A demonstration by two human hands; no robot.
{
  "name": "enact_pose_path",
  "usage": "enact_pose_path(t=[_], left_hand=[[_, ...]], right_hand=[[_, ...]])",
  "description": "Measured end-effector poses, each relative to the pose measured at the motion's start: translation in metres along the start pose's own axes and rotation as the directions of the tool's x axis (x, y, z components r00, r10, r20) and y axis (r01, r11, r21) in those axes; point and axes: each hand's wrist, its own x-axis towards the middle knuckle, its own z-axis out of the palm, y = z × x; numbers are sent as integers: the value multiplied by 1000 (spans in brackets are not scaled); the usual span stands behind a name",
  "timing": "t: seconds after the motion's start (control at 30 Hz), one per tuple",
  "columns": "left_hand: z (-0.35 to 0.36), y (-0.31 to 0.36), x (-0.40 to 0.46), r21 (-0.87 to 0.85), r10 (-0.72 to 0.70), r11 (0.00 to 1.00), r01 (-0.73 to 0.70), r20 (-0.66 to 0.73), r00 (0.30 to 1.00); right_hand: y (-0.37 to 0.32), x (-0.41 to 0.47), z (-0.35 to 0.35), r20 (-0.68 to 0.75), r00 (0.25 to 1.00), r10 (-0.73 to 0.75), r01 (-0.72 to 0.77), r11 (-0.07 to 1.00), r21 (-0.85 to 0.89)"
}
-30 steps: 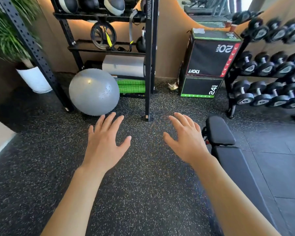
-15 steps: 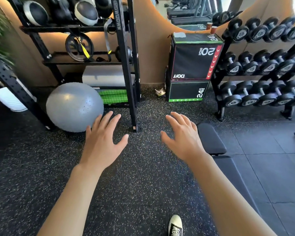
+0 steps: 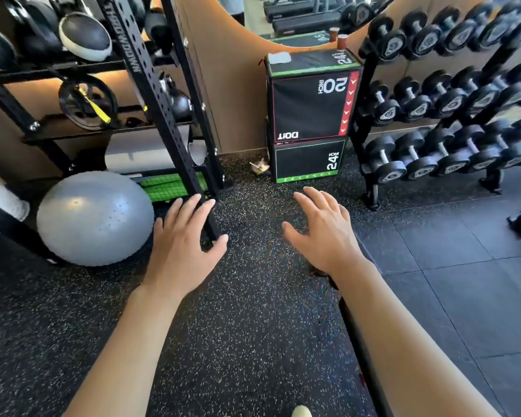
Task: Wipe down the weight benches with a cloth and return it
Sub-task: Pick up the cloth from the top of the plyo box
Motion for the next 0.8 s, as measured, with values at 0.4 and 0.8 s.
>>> enact_pose_path(t=[0.4,0.8], left_hand=[[43,-27,141,-78,80,994,-80,-3,997],[53,-124,324,-164,125,979,-123,2,992]], right_hand=[[20,117,25,-48,996,78,-79,997,-21],[-28,302,71,-51,989,136,-140,986,-92]])
